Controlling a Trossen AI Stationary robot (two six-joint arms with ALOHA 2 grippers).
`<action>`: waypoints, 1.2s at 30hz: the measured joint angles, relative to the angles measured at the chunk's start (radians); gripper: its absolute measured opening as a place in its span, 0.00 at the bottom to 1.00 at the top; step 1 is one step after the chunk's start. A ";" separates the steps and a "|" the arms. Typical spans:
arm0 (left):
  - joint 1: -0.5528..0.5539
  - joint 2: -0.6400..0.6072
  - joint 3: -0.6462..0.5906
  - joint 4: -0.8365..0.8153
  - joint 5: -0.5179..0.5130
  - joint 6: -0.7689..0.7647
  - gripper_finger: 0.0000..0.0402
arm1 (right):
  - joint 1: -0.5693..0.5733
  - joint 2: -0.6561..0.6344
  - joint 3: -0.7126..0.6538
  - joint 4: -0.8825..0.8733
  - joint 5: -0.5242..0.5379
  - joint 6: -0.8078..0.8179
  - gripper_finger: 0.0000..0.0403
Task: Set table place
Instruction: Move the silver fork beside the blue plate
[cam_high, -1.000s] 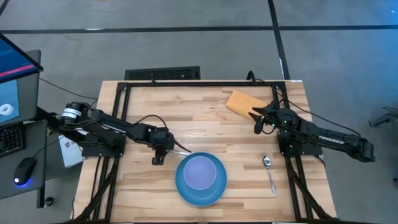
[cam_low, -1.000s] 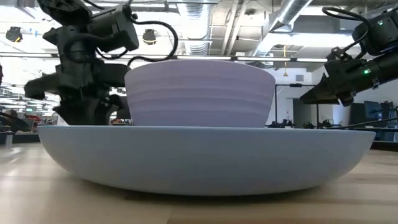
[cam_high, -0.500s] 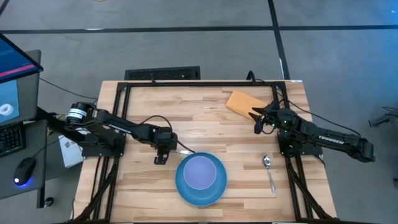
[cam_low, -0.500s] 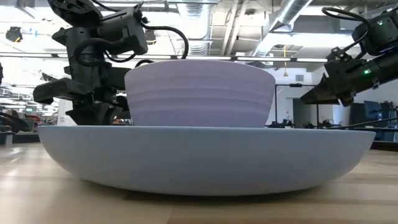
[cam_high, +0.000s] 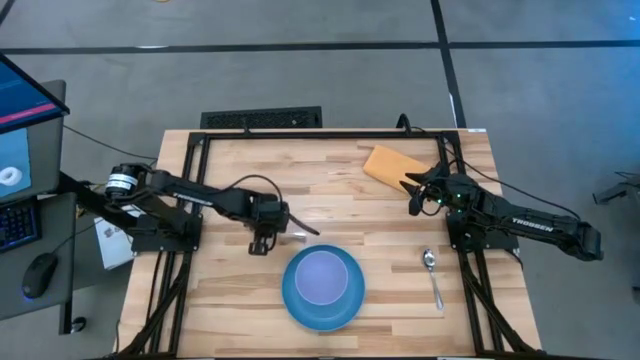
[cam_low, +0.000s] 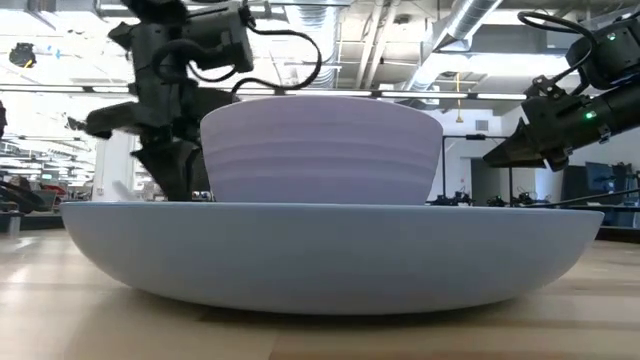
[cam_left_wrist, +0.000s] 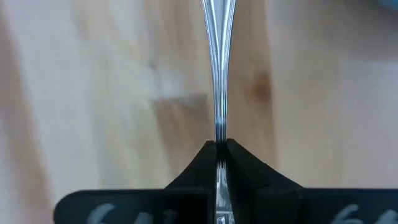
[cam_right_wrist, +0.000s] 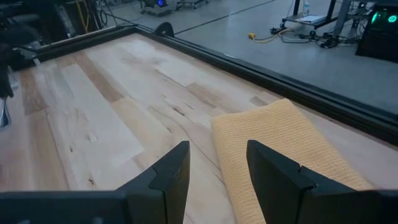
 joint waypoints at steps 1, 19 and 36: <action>0.010 0.000 0.017 -0.012 -0.010 0.026 0.01 | 0.000 0.000 0.000 0.000 0.000 0.000 0.46; 0.173 0.151 0.439 -0.060 -0.046 0.412 0.00 | 0.007 -0.001 0.000 0.029 -0.001 0.121 0.46; 0.109 0.356 0.702 -0.137 -0.128 0.526 0.00 | 0.046 0.002 0.000 0.208 -0.296 0.525 0.46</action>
